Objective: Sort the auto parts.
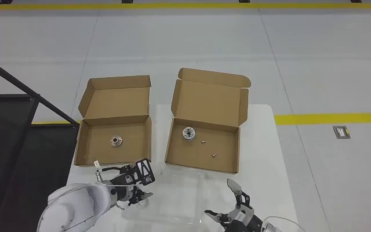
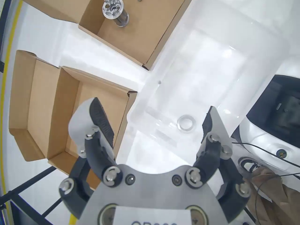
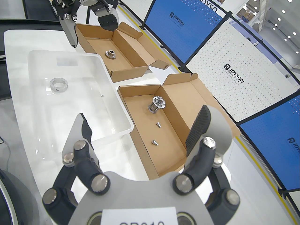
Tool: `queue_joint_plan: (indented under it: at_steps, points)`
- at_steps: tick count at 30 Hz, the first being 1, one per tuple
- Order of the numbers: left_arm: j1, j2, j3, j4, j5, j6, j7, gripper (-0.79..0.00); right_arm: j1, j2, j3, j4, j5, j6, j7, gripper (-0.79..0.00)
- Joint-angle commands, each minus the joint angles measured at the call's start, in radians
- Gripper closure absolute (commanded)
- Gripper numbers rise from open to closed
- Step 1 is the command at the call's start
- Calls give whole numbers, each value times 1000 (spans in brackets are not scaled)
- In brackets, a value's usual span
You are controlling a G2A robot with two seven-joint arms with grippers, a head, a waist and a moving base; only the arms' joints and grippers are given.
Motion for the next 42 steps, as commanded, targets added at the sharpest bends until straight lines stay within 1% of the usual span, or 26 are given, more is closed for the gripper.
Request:
queue_joint_plan:
  at_steps: [1,10,13,15,18,21,24,28,30,38,39,42]
  points:
    - [0,0,0,0,0,0,0,-785,0,0,0,0,0,0,0,-785]
    - [0,0,0,0,0,0,0,-785,0,0,0,0,0,0,0,-785]
    - [8,6,20,-34,98,-85,87,-785,0,0,0,0,0,0,0,-785]
    - [22,11,31,-64,187,-123,132,-785,0,0,0,0,0,0,0,-785]
    - [30,19,48,-70,300,-184,198,-785,0,0,0,0,0,0,0,-785]
    - [32,38,112,-58,418,-184,240,-785,0,0,0,0,0,0,0,-785]
    - [15,70,189,-18,517,-184,285,-785,0,0,0,0,0,0,0,-785]
    - [-36,122,300,56,621,-184,336,-785,0,0,0,0,0,0,0,-785]
    - [-68,140,314,87,629,-184,347,-785,0,0,0,0,0,0,0,-785]
    - [-68,140,314,87,629,-184,347,-785,0,0,0,0,0,0,0,-785]
    - [-65,140,317,89,648,-171,334,-785,0,0,0,0,0,0,0,-785]
    - [-64,136,351,103,680,-165,326,-785,0,0,0,0,0,0,0,-785]
